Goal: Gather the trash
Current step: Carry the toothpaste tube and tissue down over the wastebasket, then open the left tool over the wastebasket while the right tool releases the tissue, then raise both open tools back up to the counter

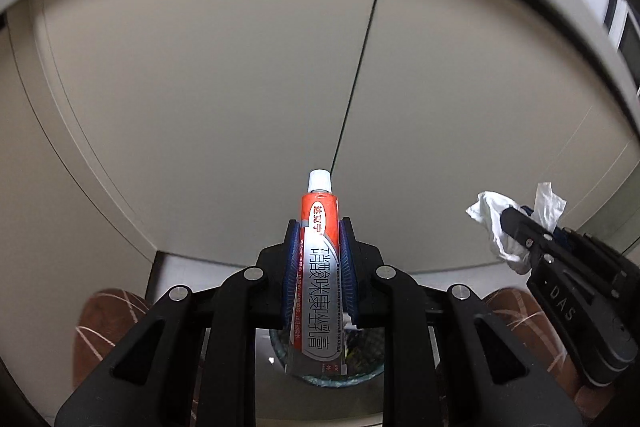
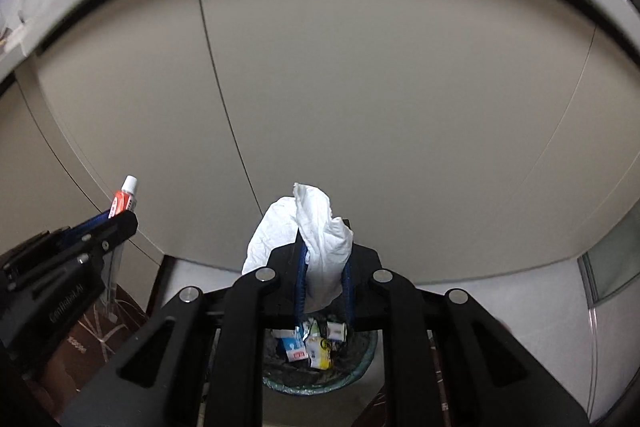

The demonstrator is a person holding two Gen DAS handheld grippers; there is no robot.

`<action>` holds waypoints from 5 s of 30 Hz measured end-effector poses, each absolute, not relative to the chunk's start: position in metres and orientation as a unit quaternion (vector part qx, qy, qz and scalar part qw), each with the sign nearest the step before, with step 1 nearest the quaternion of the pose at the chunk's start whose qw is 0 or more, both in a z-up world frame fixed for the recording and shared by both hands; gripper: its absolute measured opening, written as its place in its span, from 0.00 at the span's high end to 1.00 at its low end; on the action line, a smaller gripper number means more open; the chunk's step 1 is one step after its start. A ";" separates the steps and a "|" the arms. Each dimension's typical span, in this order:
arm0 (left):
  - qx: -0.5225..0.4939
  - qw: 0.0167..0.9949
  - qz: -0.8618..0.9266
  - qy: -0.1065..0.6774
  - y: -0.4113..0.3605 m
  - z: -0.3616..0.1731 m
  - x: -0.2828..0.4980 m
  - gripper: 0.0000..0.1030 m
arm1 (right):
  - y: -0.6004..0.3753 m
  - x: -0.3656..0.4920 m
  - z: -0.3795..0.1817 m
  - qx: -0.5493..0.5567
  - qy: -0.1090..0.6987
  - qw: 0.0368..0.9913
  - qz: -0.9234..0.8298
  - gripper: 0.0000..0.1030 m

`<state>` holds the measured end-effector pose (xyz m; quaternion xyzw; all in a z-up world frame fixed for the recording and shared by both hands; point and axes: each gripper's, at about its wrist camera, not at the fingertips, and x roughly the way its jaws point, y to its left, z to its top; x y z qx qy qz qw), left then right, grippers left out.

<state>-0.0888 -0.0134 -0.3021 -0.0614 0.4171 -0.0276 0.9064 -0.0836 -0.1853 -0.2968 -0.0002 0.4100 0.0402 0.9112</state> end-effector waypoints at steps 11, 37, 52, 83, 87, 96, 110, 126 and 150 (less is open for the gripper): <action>-0.068 0.868 -0.025 0.490 -0.026 -0.394 -0.063 0.81 | -0.182 -0.054 -0.397 -0.007 0.503 0.864 0.025 0.87; -0.039 0.842 -0.062 0.535 -0.048 -0.463 -0.043 0.70 | -0.204 -0.029 -0.432 0.027 0.536 0.844 0.000 0.87; -0.035 0.850 -0.019 0.526 -0.013 -0.441 -0.044 0.25 | -0.184 -0.023 -0.435 0.019 0.545 0.835 0.076 0.80; -0.060 0.839 0.010 0.540 0.001 -0.445 -0.040 0.07 | -0.198 -0.030 -0.428 0.009 0.539 0.842 0.010 0.17; -0.056 0.844 0.015 0.534 0.000 -0.434 -0.042 0.06 | -0.201 -0.033 -0.419 0.002 0.531 0.847 -0.004 0.17; -0.052 0.870 -0.003 0.490 -0.001 -0.366 -0.055 0.06 | -0.221 -0.044 -0.358 0.026 0.488 0.872 -0.015 0.17; -0.045 0.914 -0.018 0.403 -0.017 -0.219 -0.079 0.06 | -0.233 -0.066 -0.211 0.016 0.383 0.924 -0.004 0.17; -0.064 0.941 -0.022 0.331 -0.017 -0.079 -0.082 0.06 | -0.239 -0.088 -0.053 -0.027 0.268 0.963 -0.011 0.17; -0.026 0.956 -0.026 0.292 -0.050 0.035 0.019 0.06 | -0.269 0.022 0.054 0.017 0.265 0.964 -0.015 0.17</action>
